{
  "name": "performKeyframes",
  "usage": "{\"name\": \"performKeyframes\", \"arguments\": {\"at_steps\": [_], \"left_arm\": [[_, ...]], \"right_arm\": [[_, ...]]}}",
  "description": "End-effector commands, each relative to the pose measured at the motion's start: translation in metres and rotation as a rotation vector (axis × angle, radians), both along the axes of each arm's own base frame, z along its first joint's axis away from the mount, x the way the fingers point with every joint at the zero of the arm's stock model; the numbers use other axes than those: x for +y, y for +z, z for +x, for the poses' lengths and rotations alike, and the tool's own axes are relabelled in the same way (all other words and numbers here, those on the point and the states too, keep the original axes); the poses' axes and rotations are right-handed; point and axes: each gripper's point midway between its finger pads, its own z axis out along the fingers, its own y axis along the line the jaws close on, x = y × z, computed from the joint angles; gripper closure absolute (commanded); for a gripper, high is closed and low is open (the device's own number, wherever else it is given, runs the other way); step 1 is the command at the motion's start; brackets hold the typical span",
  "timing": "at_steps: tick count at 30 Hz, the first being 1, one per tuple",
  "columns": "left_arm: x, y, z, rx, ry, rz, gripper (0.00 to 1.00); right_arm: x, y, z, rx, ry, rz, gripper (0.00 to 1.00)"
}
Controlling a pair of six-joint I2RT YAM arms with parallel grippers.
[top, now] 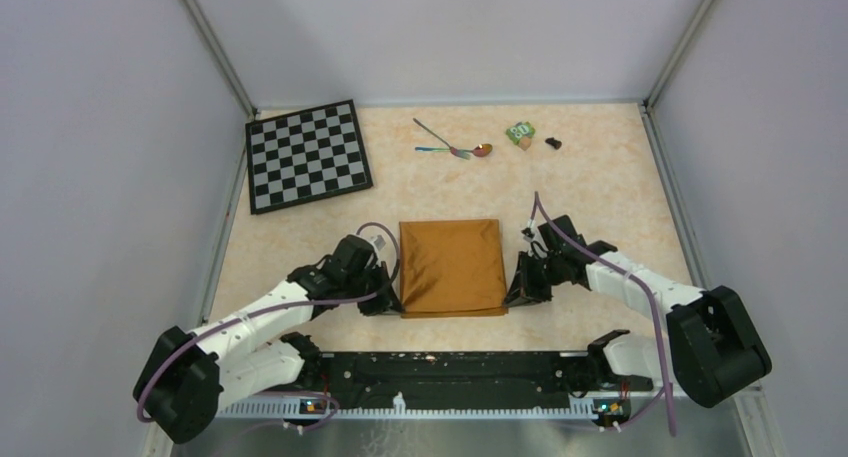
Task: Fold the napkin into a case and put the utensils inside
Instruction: Smooth out the square-folded napkin at the center of the board.
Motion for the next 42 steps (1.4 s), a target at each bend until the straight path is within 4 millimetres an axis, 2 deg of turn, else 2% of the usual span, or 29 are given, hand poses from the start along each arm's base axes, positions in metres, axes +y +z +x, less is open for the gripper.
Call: {"name": "performKeyframes", "arguments": {"at_steps": [1, 4, 8, 12, 15, 17, 20, 24, 27, 32, 36, 42], "left_arm": [[0.001, -0.009, -0.005, 0.015, -0.001, 0.001, 0.93], [0.006, -0.017, -0.006, 0.026, 0.01, 0.03, 0.87], [0.014, -0.015, -0.001, 0.009, 0.037, 0.085, 0.73], [0.019, 0.012, 0.004, -0.047, 0.045, 0.099, 0.61], [0.007, 0.033, 0.009, -0.104, 0.013, 0.02, 0.57], [-0.008, 0.041, 0.008, -0.091, -0.015, -0.06, 0.63], [-0.025, 0.041, 0.014, -0.086, -0.036, -0.133, 0.71], [-0.018, 0.019, 0.029, -0.104, 0.009, -0.047, 0.83], [-0.019, 0.006, 0.03, -0.099, 0.008, -0.042, 0.86], [-0.01, -0.024, 0.018, -0.033, 0.023, -0.001, 0.94], [0.001, -0.038, 0.01, 0.001, 0.049, 0.038, 1.0], [0.009, -0.051, 0.004, 0.024, 0.072, 0.066, 1.0]], "right_arm": [[0.001, -0.005, 0.001, -0.024, 0.012, 0.003, 1.0], [-0.001, -0.013, 0.003, -0.021, 0.017, -0.016, 0.99], [-0.003, -0.008, 0.007, -0.046, 0.026, -0.038, 0.74], [-0.005, 0.012, 0.01, -0.095, 0.013, -0.05, 0.62], [0.008, 0.033, 0.016, -0.147, 0.037, 0.022, 0.55], [0.025, 0.041, 0.023, -0.167, 0.053, 0.118, 0.53], [0.045, 0.048, 0.03, -0.171, 0.087, 0.199, 0.53], [0.078, 0.073, 0.049, -0.252, 0.143, 0.31, 0.47], [0.11, 0.087, 0.071, -0.289, 0.144, 0.419, 0.42], [0.169, 0.079, 0.097, -0.296, 0.135, 0.505, 0.38], [0.207, 0.069, 0.105, -0.26, 0.109, 0.567, 0.33], [0.244, 0.05, 0.105, -0.243, 0.126, 0.545, 0.43]]}}
